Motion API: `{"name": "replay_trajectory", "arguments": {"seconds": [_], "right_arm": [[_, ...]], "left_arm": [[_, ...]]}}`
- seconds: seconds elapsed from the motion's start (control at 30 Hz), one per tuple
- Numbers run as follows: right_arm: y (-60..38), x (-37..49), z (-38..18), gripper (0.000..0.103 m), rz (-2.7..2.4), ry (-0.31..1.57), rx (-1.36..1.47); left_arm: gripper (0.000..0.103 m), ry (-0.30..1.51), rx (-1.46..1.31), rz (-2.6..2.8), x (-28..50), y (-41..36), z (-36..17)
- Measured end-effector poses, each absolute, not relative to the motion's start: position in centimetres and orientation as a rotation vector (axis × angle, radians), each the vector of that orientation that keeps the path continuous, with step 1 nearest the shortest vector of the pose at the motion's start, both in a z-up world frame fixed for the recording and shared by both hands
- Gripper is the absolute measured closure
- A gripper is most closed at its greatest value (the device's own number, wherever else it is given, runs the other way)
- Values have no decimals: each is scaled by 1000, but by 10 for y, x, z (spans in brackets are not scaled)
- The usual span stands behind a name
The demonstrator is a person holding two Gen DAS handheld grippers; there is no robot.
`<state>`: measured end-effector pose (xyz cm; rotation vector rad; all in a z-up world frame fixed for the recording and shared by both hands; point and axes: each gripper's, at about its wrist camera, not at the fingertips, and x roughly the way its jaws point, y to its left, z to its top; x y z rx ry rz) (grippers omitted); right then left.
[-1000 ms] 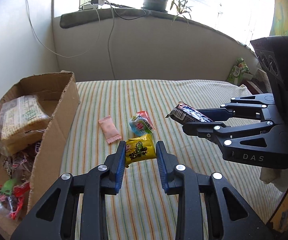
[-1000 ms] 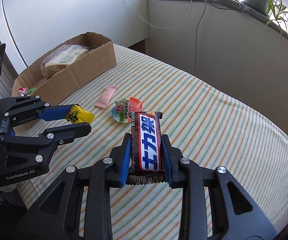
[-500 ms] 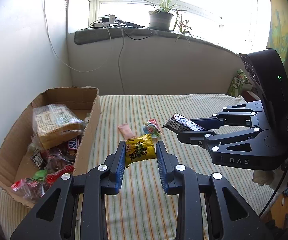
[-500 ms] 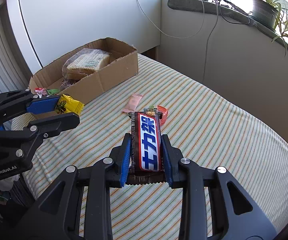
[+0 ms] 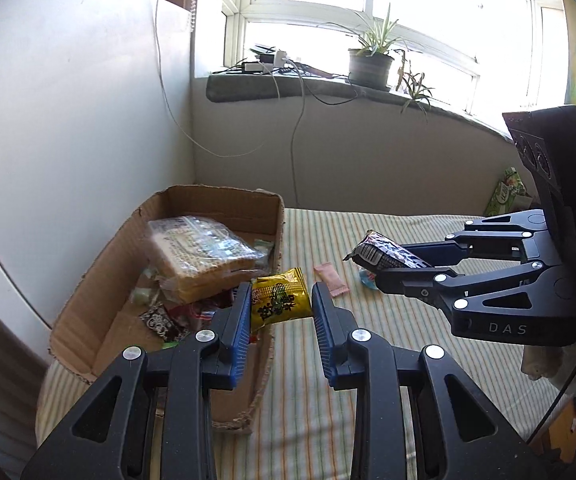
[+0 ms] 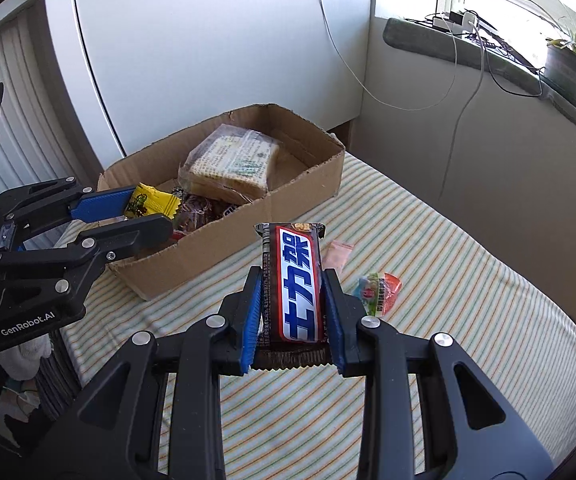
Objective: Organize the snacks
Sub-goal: 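Carry the blue-white bar with the right gripper while the left carries the yellow packet toward the box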
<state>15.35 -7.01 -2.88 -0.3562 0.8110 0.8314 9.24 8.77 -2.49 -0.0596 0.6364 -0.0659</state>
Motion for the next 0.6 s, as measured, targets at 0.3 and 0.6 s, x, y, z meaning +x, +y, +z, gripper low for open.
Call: {"name": "replay_trajectory", "arguments": {"seconds": [0.3,0.6], "right_arm": [[-23,152,-23,73,898,792,-379],[15,153,-24,73,944,790,-397]], "left_arm": [[75,630,-72,24,87,128,-23],[75,633,-93,73,90,157,-25]]}}
